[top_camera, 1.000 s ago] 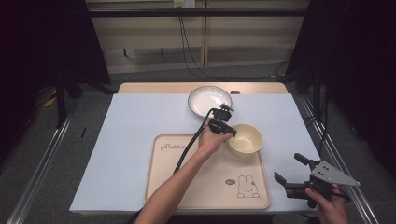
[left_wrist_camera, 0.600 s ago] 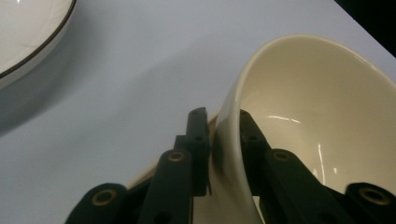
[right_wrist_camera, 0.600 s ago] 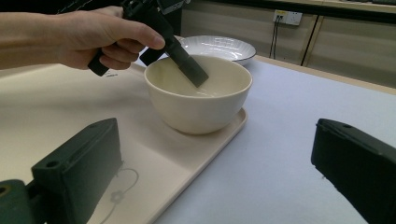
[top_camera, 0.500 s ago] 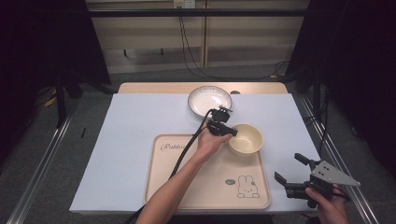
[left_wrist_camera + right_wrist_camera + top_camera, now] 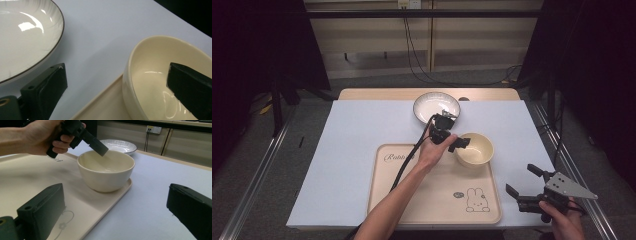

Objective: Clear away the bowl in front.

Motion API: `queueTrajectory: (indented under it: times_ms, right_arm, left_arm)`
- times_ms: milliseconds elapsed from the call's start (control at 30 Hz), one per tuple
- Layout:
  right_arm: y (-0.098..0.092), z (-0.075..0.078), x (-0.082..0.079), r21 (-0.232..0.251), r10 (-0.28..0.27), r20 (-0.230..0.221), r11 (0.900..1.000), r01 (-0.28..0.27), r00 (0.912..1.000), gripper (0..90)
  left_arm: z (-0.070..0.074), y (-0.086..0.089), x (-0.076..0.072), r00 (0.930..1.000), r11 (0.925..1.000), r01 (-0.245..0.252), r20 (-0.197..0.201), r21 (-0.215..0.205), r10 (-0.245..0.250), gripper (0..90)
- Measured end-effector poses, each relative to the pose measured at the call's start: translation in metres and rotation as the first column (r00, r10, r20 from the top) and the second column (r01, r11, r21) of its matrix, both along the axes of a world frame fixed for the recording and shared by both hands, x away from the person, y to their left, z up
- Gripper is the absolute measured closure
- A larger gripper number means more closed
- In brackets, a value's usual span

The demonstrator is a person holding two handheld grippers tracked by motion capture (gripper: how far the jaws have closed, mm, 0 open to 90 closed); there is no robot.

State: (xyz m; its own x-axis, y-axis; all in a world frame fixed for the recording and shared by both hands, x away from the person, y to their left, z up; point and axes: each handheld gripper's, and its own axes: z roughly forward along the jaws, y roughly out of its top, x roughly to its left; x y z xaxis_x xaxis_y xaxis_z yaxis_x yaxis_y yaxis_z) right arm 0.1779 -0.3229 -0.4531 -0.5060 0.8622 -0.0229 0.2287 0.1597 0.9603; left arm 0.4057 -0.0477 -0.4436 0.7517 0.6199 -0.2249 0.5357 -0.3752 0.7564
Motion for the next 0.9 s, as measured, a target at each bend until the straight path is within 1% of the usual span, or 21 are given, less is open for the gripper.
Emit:
queueTrajectory:
  times_ms: [33,67,133,200,233,267,300,333,367,400,433,467,500,533,600,633,733,767,800,867,900]
  right_arm:
    - [0.000,0.000,0.000,0.000,0.000,0.000,1.000,0.000,1.0000,1.5]
    - [0.000,0.000,0.000,0.001,0.002,0.001,1.000,-0.002,1.0000,1.5]
    - [0.000,0.000,0.000,0.000,-0.002,0.004,1.000,0.002,1.0000,1.5]
    - [0.000,0.000,0.000,0.001,-0.001,0.002,1.000,0.001,1.0000,1.5]
    - [0.000,0.000,0.000,0.000,-0.001,0.003,1.000,0.001,1.0000,1.5]
    - [0.000,0.000,0.000,0.001,0.002,0.002,1.000,-0.002,1.0000,1.5]
    - [0.000,0.000,0.000,0.001,-0.001,0.003,1.000,0.001,1.0000,1.5]
    - [0.000,0.000,0.000,0.002,-0.002,0.003,1.000,0.002,1.0000,1.5]
    - [0.000,0.000,0.000,0.002,-0.003,0.003,1.000,0.003,1.0000,1.5]
    - [0.000,0.000,0.000,0.002,-0.003,0.003,1.000,0.003,1.0000,1.5]
    - [0.000,0.000,0.000,0.004,-0.003,0.002,1.000,0.003,1.0000,1.5]
    - [0.000,0.000,0.000,0.003,-0.005,0.000,1.000,0.005,1.0000,1.5]
    - [0.000,0.000,0.000,0.003,-0.004,0.000,1.000,0.004,1.0000,1.5]
    - [0.000,0.000,0.001,0.005,-0.001,-0.001,1.000,0.001,1.0000,1.5]
    - [0.000,0.000,0.001,-0.003,0.000,-0.002,1.000,0.000,1.0000,1.5]
    - [0.001,0.000,0.001,-0.001,-0.002,0.000,1.000,0.002,1.0000,1.5]
    - [0.001,0.001,0.001,0.002,-0.003,0.002,1.000,0.003,1.0000,1.5]
    - [0.001,0.001,0.001,0.004,0.003,0.003,1.000,-0.003,1.0000,1.5]
    - [0.001,0.000,0.001,0.000,0.002,0.003,1.000,-0.002,1.0000,1.5]
    - [0.001,0.001,0.002,-0.005,0.000,0.003,1.000,0.000,1.0000,1.5]
    - [0.001,0.001,0.002,-0.003,0.002,-0.002,1.000,-0.002,1.0000,1.5]
  left_arm:
    - [0.002,0.002,-0.001,0.9999,1.0000,0.005,0.014,0.008,-0.005,3.0]
    - [0.003,0.003,-0.003,0.9997,1.0000,-0.003,0.022,-0.010,0.003,2.5]
    - [0.006,0.007,-0.004,0.9996,0.9999,-0.008,0.029,-0.013,0.009,2.8]
    - [0.009,0.012,-0.007,0.9980,0.9999,-0.008,0.063,0.010,0.007,3.5]
    - [0.010,0.014,-0.010,0.9957,0.9997,-0.020,0.091,0.017,0.018,3.3]
    - [0.011,0.015,-0.012,0.9946,0.9995,-0.026,0.101,0.019,0.024,3.3]
    - [0.012,0.019,-0.013,0.9923,0.9992,-0.019,0.123,0.034,0.015,3.0]
    - [0.012,0.020,-0.015,0.9912,0.9992,-0.029,0.130,0.027,0.025,2.3]
    - [0.014,0.024,-0.017,0.9871,0.9990,-0.027,0.159,0.036,0.020,2.4]
    - [0.015,0.028,-0.019,0.9841,0.9993,-0.021,0.177,0.031,0.016,2.7]
    - [0.016,0.032,-0.020,0.9802,0.9997,-0.021,0.197,0.014,0.018,2.0]
    - [0.018,0.037,-0.023,0.9778,0.9996,-0.027,0.208,0.006,0.026,2.9]
    - [0.020,0.044,-0.026,0.9759,0.9989,-0.041,0.213,-0.025,0.045,3.5]
    - [0.020,0.049,-0.028,0.9761,0.9983,-0.040,0.212,-0.042,0.048,1.0]
    - [0.022,0.058,-0.031,0.9738,0.9983,-0.049,0.221,-0.032,0.055,1.8]
    - [0.023,0.062,-0.032,0.9705,0.9974,-0.066,0.230,-0.027,0.071,2.6]
    - [0.026,0.073,-0.036,0.9658,0.9951,-0.093,0.240,-0.033,0.098,1.8]
    - [0.028,0.078,-0.037,0.9623,0.9944,-0.100,0.251,-0.033,0.105,1.8]
    - [0.029,0.081,-0.039,0.9605,0.9928,-0.114,0.251,-0.037,0.120,2.1]
    - [0.031,0.087,-0.041,0.9579,0.9922,-0.122,0.259,-0.027,0.124,2.4]
    - [0.032,0.092,-0.044,0.9552,0.9914,-0.128,0.266,-0.026,0.130,1.9]
